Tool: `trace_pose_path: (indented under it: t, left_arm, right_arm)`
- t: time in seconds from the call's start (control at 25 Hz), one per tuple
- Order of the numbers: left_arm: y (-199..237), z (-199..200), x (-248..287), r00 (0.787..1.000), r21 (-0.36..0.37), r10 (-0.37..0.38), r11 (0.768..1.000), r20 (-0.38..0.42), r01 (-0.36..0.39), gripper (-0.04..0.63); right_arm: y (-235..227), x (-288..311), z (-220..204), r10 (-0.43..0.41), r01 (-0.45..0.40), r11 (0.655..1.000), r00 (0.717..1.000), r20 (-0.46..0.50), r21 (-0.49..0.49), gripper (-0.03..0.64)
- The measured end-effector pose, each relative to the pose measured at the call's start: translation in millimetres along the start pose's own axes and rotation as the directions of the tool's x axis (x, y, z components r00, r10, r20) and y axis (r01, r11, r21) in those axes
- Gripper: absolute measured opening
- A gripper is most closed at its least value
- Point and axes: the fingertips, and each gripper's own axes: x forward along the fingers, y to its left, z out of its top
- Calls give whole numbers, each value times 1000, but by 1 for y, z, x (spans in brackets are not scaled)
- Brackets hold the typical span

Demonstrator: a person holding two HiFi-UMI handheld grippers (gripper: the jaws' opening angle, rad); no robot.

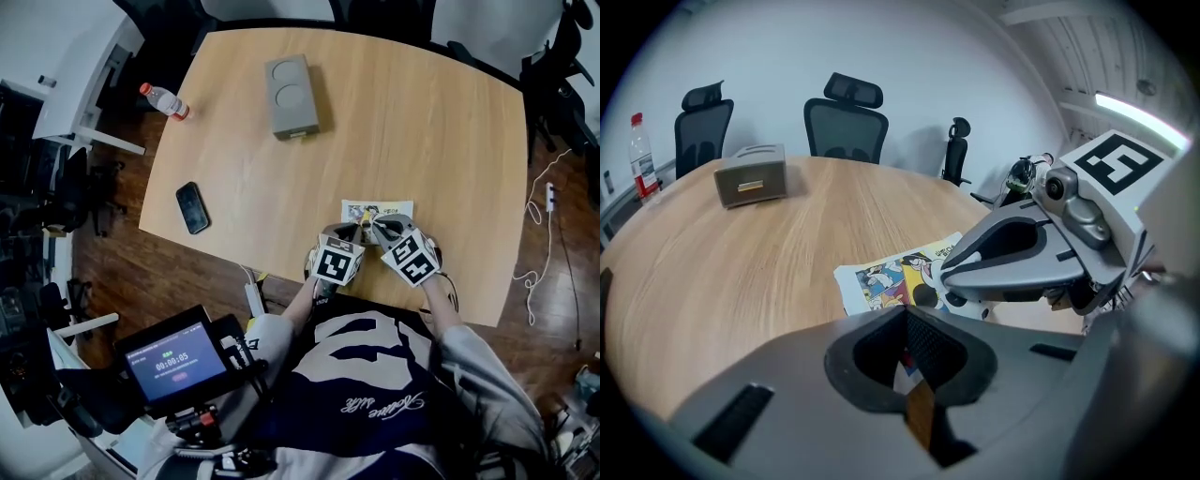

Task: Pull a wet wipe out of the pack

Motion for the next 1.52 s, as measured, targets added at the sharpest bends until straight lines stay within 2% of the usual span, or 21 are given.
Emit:
trace_pose_path:
  t: [0.08,0.2,0.36,0.48,0.56,0.64,0.72,0.84,0.92,1.0,1.04,1.12,1.16,1.2,1.24,1.32,1.4,1.52]
  left_arm:
    - [-1,-1,0,1000,-3,1,1000,-8,-1,3]
    - [-2,-4,0,999,37,24,999,-29,-23,3]
    - [-3,-3,2,998,86,23,996,-53,-19,3]
    - [-1,-1,5,998,102,27,995,-64,-21,3]
    - [1,1,8,998,94,20,995,-62,-15,3]
    - [1,3,10,998,80,8,997,-56,-3,3]
    - [-1,4,10,998,100,7,995,-56,-2,3]
    - [-5,4,11,998,141,16,990,-60,-7,3]
    - [-6,4,11,998,144,12,990,-62,-3,3]
    - [-6,4,12,998,141,5,990,-60,4,3]
    - [-6,4,12,998,142,3,990,-58,6,3]
    - [-7,4,12,999,154,3,988,-53,5,3]
    - [-7,3,12,999,163,4,987,-51,4,3]
    - [-7,3,12,999,168,4,986,-49,5,3]
    - [-8,3,12,999,169,1,986,-47,7,3]
    - [-8,3,12,999,161,-5,987,-44,12,3]
    - [-8,3,11,999,154,-12,988,-40,18,3]
    - [-7,2,10,999,134,-22,991,-33,26,3]
  right_arm:
    - [3,-4,7,27,-31,995,999,41,96,8]
    - [4,-15,18,66,-104,955,987,143,279,6]
    - [8,-27,23,83,-179,904,964,252,388,6]
    - [-1,-43,37,60,-248,842,925,374,478,6]
    - [-11,-52,44,39,-260,824,912,407,503,6]
    - [-14,-59,45,29,-238,839,918,396,490,6]
    - [-13,-65,46,21,-236,838,916,402,492,6]
    - [-12,-76,52,2,-269,809,891,454,523,6]
    - [-15,-89,63,-20,-310,782,855,518,541,6]
    - [-21,-106,78,-43,-342,769,815,577,540,6]
    - [-24,-116,86,-55,-363,763,789,612,535,6]
    - [-32,-140,104,-88,-422,739,712,697,525,6]
    - [-36,-153,113,-107,-439,736,676,729,516,6]
    - [-40,-165,121,-123,-437,745,653,747,505,6]
    - [-43,-175,126,-136,-418,762,643,754,494,6]
    - [-48,-190,131,-163,-359,799,643,749,482,6]
    - [-54,-197,127,-199,-299,818,654,729,491,6]
    - [-62,-193,102,-264,-207,813,702,661,544,6]
